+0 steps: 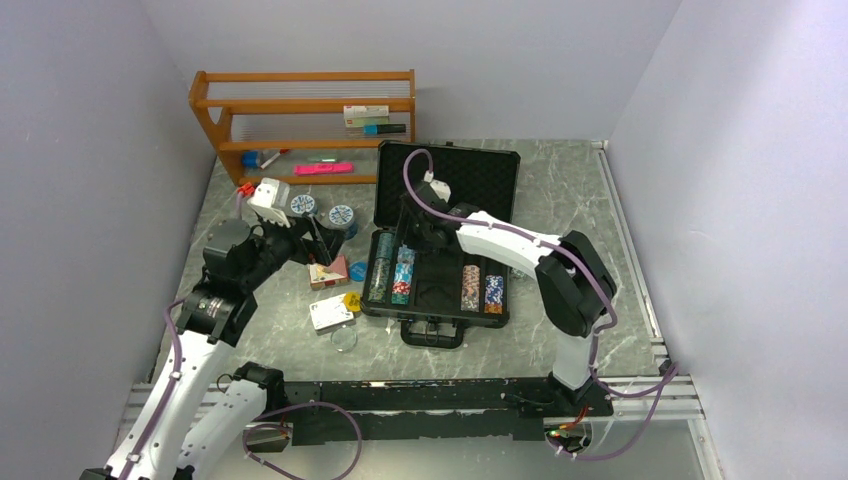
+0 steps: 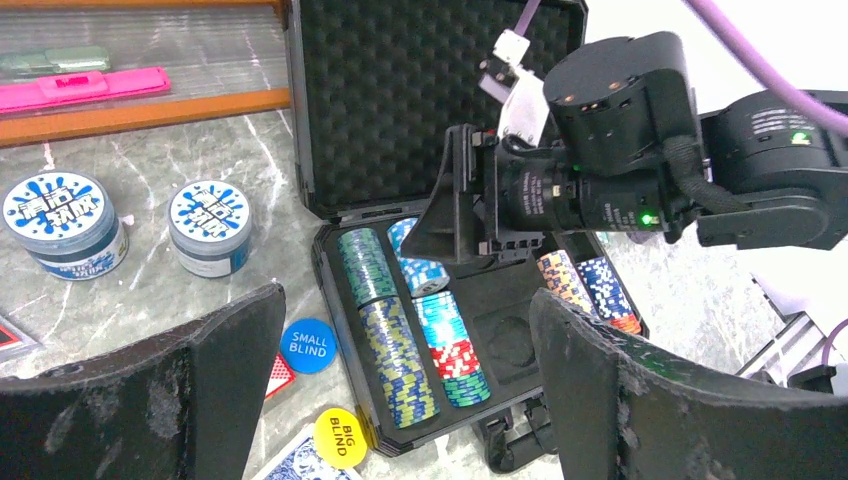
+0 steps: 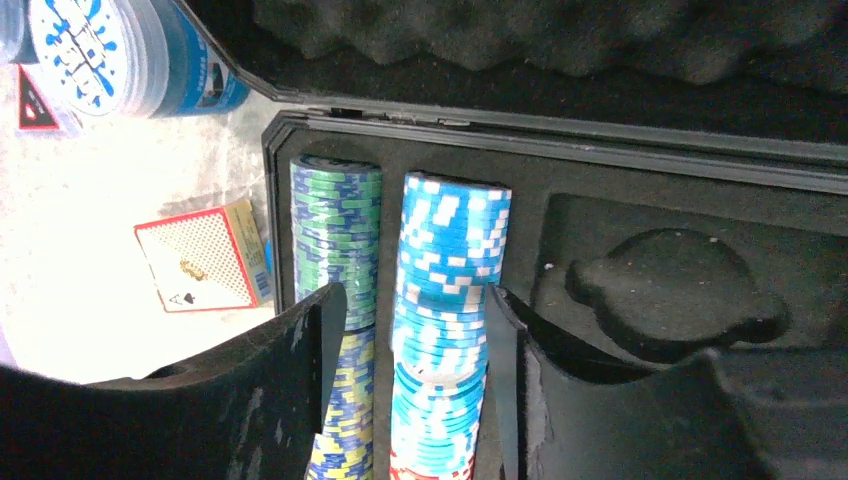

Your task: Pack up texas hold em set

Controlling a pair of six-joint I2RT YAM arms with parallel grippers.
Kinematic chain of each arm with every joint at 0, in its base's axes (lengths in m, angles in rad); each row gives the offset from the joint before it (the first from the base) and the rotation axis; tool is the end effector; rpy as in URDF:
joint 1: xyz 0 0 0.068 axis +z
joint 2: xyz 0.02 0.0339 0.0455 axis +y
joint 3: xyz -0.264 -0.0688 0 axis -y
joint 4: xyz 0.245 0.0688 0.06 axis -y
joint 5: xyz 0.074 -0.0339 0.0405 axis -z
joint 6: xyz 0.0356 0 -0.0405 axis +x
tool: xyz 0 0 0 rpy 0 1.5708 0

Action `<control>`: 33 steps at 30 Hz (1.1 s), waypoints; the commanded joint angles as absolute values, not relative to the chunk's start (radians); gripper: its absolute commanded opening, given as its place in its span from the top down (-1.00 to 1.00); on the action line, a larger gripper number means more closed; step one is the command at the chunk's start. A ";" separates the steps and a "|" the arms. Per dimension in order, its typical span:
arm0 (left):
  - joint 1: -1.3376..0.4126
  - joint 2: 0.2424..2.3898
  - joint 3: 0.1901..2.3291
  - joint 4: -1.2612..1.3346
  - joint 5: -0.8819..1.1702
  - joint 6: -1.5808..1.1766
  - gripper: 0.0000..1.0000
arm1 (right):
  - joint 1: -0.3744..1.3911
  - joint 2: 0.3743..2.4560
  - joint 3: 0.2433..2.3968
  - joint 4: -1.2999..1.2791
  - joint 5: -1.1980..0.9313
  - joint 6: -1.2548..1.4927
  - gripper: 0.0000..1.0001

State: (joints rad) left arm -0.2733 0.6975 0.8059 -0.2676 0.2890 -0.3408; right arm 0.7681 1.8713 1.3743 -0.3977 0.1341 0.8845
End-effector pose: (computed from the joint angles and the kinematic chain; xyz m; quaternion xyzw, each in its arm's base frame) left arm 0.1528 -0.0534 0.3521 0.0679 0.7559 -0.2985 0.5787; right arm 0.2985 0.2818 0.2164 0.0769 0.9384 0.2005 0.2707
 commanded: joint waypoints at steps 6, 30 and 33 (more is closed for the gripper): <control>-0.262 0.703 0.813 -0.259 0.272 -0.328 -0.93 | 0.769 1.833 1.371 -0.387 0.195 0.847 0.03; -0.256 0.709 0.816 -0.304 0.128 -0.356 -0.88 | 0.769 1.584 1.249 -0.254 0.279 0.708 0.13; -0.256 0.742 0.817 -0.331 0.070 -0.388 -0.86 | 0.767 1.523 1.176 -0.249 0.280 0.696 0.08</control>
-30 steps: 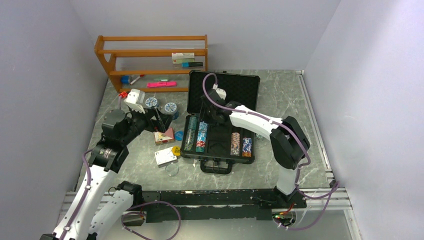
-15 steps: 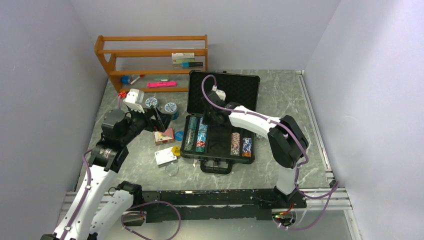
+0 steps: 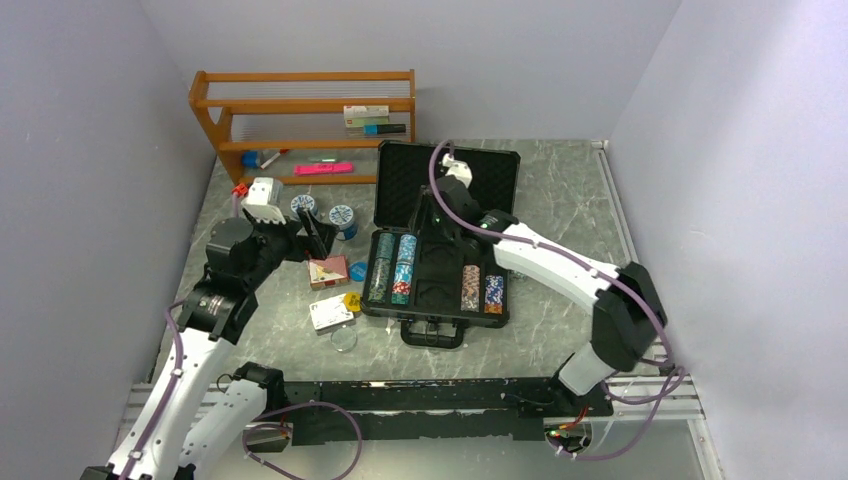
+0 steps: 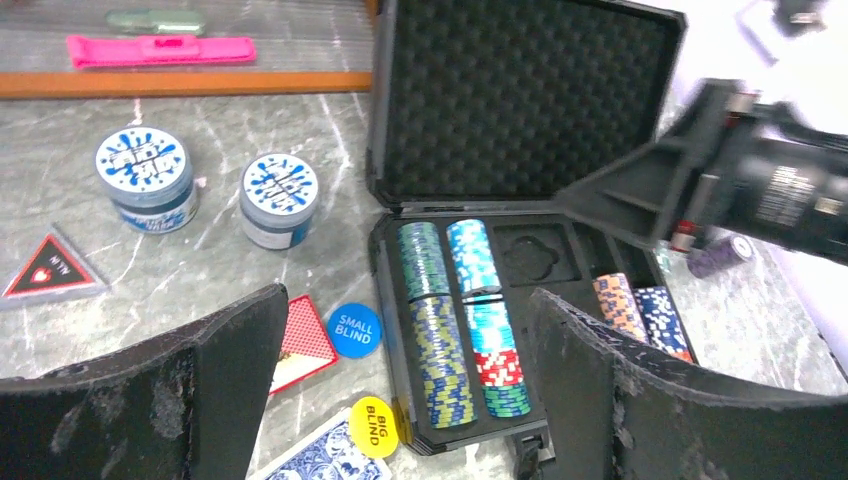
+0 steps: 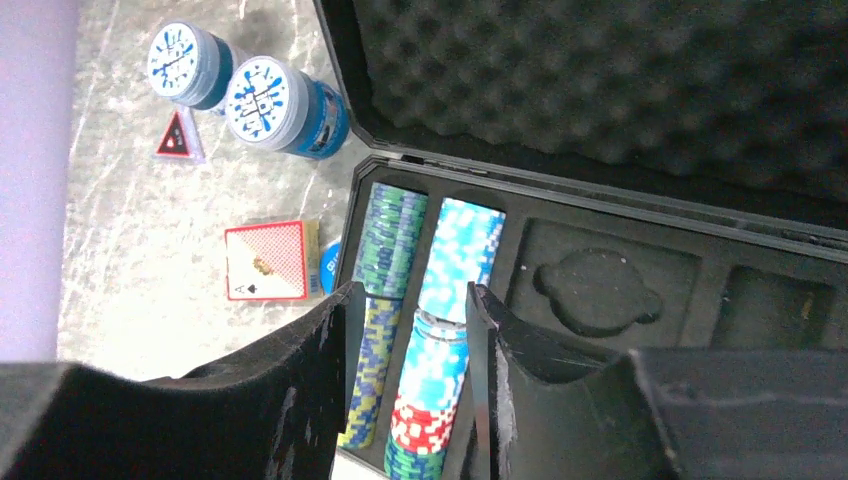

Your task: Pack up texas hold em set

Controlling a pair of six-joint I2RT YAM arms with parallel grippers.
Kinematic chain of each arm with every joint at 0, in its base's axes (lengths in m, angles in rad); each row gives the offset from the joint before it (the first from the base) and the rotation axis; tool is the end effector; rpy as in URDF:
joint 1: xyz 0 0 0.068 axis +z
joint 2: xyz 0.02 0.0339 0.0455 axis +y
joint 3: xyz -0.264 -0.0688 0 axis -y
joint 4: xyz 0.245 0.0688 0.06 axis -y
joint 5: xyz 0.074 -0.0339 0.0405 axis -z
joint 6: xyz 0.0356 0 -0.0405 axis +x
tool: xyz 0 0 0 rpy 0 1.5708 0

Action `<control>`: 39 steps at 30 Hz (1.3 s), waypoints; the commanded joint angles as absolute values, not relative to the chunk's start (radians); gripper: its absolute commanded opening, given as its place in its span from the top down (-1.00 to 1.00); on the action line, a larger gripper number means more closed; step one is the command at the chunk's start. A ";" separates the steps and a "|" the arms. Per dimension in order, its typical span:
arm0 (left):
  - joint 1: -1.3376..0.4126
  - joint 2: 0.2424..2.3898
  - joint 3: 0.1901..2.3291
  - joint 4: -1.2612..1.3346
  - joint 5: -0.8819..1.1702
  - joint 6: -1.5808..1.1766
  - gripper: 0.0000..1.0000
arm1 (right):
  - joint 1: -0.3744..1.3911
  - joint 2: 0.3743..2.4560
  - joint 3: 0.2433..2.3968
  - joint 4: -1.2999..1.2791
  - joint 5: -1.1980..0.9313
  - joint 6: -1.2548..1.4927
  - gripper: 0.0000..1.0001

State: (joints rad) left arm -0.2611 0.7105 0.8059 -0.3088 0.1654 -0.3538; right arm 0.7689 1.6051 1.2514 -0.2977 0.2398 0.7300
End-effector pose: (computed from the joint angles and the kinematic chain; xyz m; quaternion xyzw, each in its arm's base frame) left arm 0.1576 -0.0482 0.3456 0.0159 0.7773 -0.2506 0.5768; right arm 0.2689 0.2484 0.2829 0.0358 0.8906 0.2216 0.3955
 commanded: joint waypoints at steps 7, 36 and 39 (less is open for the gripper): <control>-0.256 0.863 0.754 -0.457 -0.130 -0.556 -0.94 | 0.757 1.383 1.023 -0.219 0.241 0.700 -0.17; -0.234 1.463 0.897 -0.615 -0.212 -1.458 -0.95 | 0.596 1.164 0.830 -0.235 0.103 0.650 -0.21; -0.213 1.531 0.946 -0.676 -0.123 -1.458 -0.96 | 0.591 1.137 0.828 -0.243 0.105 0.651 -0.21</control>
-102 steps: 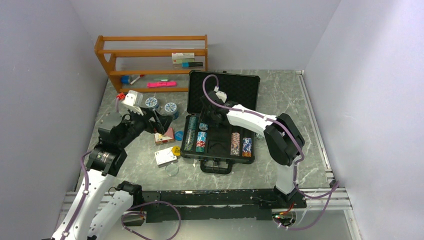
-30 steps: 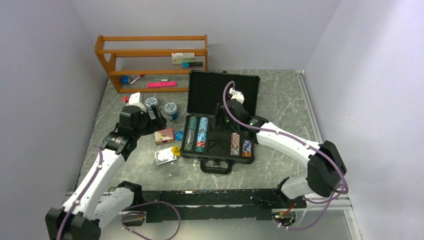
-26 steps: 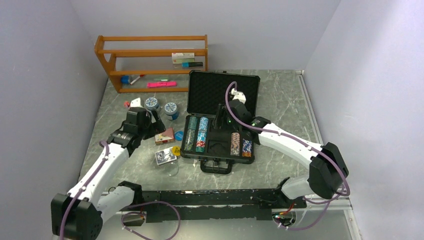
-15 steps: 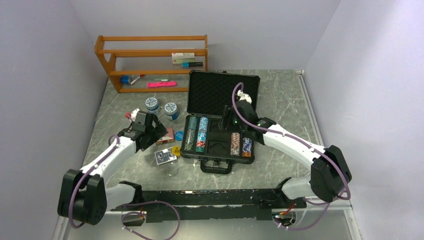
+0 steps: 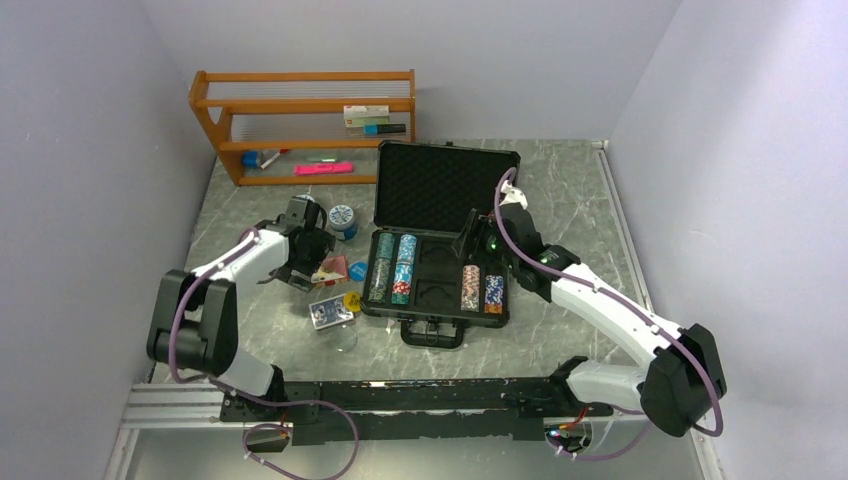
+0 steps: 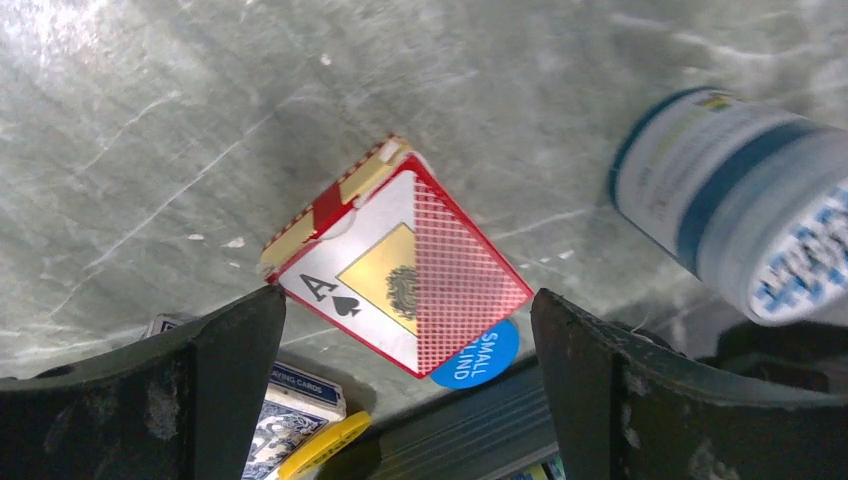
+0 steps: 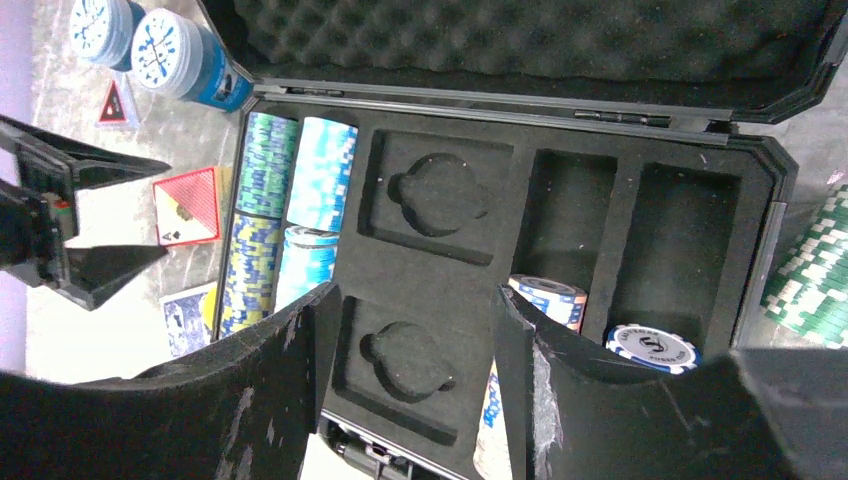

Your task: Pack up texas hold em set

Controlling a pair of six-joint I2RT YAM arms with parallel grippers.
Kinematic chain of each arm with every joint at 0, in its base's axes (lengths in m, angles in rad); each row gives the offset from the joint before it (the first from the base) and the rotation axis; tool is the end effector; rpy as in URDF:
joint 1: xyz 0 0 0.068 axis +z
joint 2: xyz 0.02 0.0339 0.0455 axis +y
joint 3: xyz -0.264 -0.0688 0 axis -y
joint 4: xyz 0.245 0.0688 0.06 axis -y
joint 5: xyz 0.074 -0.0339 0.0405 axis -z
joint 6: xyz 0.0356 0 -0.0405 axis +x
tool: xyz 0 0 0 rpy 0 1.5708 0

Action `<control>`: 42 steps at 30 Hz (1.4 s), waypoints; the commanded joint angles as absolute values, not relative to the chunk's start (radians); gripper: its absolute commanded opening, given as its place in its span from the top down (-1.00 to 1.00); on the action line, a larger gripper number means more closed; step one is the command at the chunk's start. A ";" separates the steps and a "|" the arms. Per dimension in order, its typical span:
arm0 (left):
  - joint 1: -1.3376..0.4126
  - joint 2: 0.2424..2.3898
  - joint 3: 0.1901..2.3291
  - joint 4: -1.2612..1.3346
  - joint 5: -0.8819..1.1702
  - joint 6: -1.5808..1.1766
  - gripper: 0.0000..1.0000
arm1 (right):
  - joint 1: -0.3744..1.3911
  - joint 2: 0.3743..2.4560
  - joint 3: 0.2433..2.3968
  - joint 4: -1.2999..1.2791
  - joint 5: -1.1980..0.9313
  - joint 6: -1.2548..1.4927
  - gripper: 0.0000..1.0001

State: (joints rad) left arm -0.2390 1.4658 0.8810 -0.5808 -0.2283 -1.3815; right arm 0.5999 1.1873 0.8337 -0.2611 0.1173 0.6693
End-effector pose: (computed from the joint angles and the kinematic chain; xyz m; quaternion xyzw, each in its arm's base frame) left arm 0.2667 -0.0567 0.1910 -0.5455 0.8063 -0.0679 0.2186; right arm 0.2179 0.1440 0.2667 0.0577 0.8849 0.2304 0.4007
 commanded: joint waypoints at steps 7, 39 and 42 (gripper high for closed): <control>-0.203 1.608 0.968 -0.701 -0.057 -1.508 -0.96 | 0.585 1.073 0.790 -0.233 0.107 0.652 -0.21; -0.165 1.625 0.907 -0.664 -0.262 -1.690 -0.96 | 0.572 1.078 0.782 -0.248 0.140 0.665 -0.20; -0.159 1.646 0.917 -0.656 -0.226 -1.671 -0.96 | 0.572 1.078 0.781 -0.248 0.142 0.668 -0.20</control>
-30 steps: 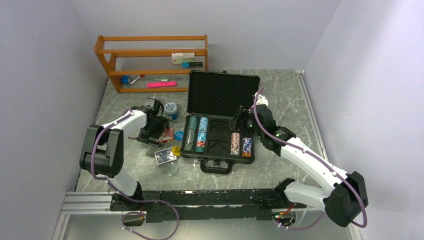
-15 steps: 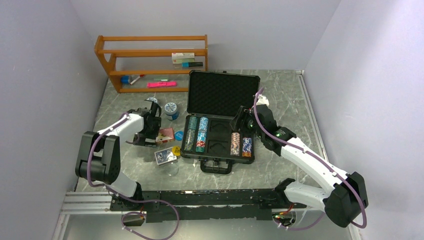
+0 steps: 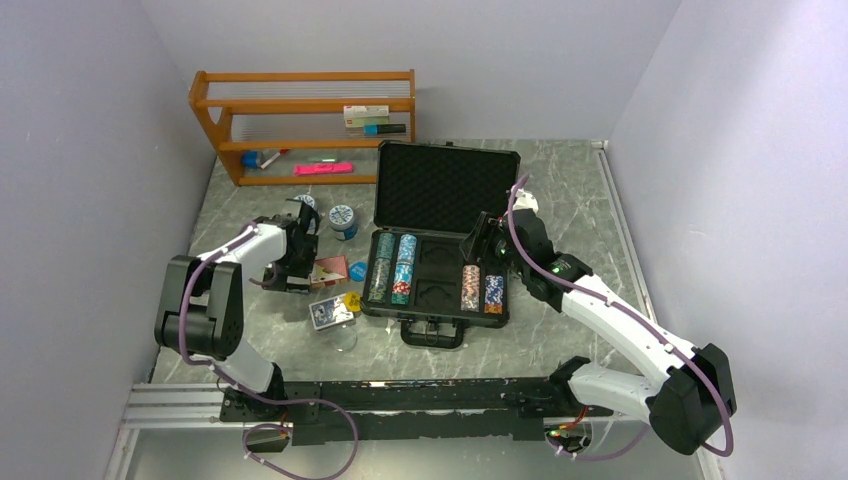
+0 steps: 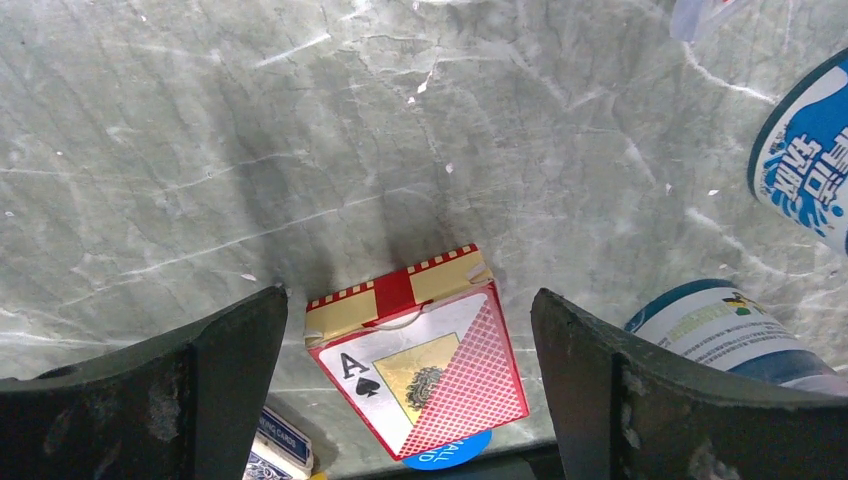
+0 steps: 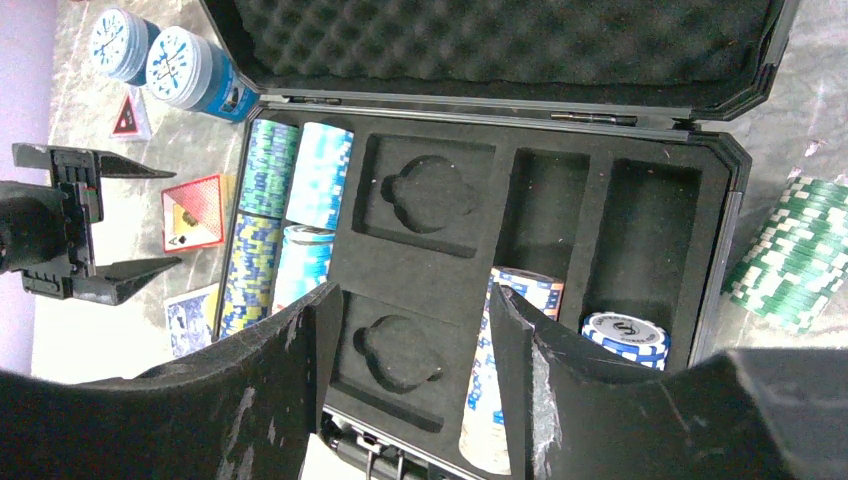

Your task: Pack up texas hold em set

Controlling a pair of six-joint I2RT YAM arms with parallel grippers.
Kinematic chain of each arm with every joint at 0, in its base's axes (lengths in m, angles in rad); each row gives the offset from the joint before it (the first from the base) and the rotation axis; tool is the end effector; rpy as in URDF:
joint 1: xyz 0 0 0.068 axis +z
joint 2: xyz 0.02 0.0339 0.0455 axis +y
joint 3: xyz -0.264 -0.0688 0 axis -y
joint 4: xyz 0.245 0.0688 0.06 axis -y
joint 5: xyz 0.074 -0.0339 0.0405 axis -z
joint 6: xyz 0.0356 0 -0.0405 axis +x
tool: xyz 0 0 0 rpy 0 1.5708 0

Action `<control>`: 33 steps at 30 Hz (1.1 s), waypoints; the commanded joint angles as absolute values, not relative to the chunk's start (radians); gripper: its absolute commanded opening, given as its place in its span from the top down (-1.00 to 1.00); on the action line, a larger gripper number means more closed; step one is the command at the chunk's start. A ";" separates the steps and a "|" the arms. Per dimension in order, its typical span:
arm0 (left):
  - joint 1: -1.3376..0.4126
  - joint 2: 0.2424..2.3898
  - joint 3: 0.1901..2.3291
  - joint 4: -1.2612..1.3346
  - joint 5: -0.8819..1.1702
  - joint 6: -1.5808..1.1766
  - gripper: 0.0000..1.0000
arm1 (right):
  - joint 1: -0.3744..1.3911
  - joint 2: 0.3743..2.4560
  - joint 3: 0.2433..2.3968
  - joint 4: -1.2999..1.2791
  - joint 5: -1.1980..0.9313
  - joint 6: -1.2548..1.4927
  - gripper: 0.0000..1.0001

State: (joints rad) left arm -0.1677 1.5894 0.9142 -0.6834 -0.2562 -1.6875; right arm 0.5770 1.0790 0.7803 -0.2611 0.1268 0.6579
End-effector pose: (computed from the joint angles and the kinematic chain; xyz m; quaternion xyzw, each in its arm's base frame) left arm 0.2741 -0.0373 0.1651 -0.6892 0.7056 -0.0079 0.1646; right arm 0.2034 0.1270 0.2734 0.0660 0.8712 0.2346 0.4261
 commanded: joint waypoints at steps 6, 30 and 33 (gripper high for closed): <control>-0.150 1.672 0.944 -0.661 -0.144 -1.632 -0.63 | 0.572 1.074 0.775 -0.250 0.156 0.676 -0.20; -0.147 1.750 1.024 -0.726 -0.097 -1.643 -0.26 | 0.573 1.049 0.762 -0.259 0.176 0.713 -0.20; -0.147 1.714 1.019 -0.733 -0.114 -1.639 -0.25 | 0.572 1.043 0.764 -0.262 0.173 0.720 -0.20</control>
